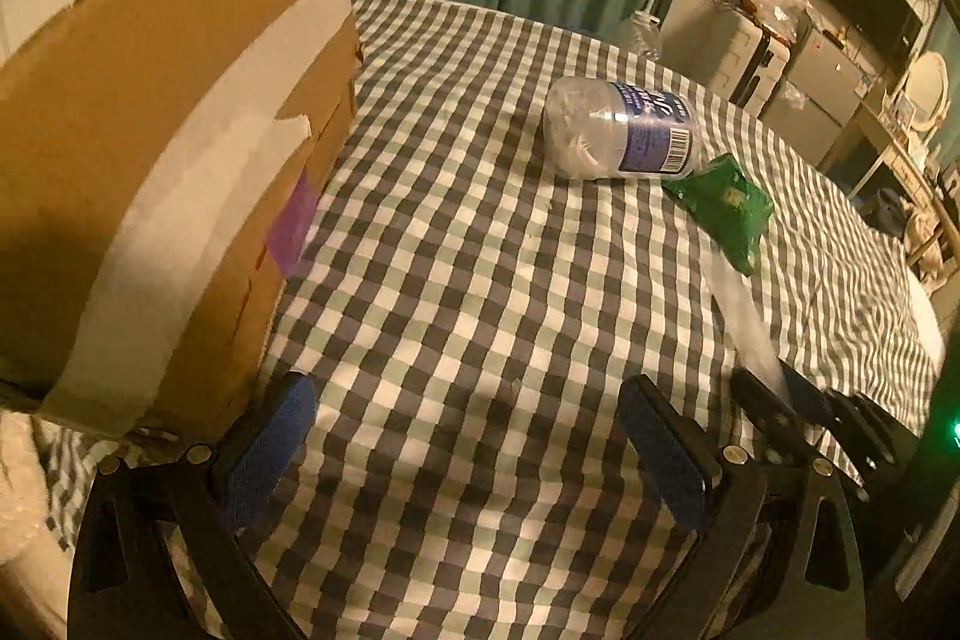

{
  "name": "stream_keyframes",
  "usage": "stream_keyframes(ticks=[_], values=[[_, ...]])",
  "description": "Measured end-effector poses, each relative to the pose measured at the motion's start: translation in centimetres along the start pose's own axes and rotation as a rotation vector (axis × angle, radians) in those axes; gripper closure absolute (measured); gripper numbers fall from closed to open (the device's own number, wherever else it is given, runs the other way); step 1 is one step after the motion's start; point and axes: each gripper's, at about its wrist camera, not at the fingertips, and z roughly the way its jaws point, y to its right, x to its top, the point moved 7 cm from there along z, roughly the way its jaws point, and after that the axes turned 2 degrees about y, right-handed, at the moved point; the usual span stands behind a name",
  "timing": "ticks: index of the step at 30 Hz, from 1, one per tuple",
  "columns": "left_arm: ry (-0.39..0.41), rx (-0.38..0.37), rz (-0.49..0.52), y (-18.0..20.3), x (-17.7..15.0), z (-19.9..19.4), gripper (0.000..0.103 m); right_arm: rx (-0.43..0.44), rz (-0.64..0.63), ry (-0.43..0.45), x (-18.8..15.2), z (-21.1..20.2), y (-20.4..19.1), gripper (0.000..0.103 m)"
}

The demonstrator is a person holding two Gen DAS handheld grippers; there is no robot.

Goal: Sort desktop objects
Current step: 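Grasp the white comb with the right tool while left grasps the green snack packet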

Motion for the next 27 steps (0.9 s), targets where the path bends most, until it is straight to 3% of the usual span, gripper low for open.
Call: stream_keyframes(ticks=[8, 13, 17, 20, 23, 27], values=[[0.056, 0.019, 0.014, 0.5, 0.6, -2.0, 0.0, -0.066, 0.068, 0.006, -3.1, -5.6, 5.7, 0.077], [0.104, -0.011, 0.116, 5.9, 2.1, -1.8, 0.0, -0.115, 0.125, 0.058, -3.2, -7.7, 9.3, 0.077], [0.095, -0.076, 0.193, 12.2, 3.5, 0.3, 0.0, -0.081, 0.187, 0.078, -2.2, -7.7, 11.1, 0.077], [0.084, -0.08, 0.258, 16.3, 4.7, 3.0, 0.0, -0.075, 0.19, 0.103, -1.9, -7.7, 12.0, 0.077], [0.103, -0.029, 0.308, 18.4, 5.9, 5.5, 0.0, -0.076, 0.179, 0.123, -2.1, -7.0, 12.5, 0.077], [0.104, -0.084, 0.275, 19.6, 6.5, 8.0, 0.0, -0.045, 0.217, 0.103, -2.6, -5.3, 13.2, 0.077]])
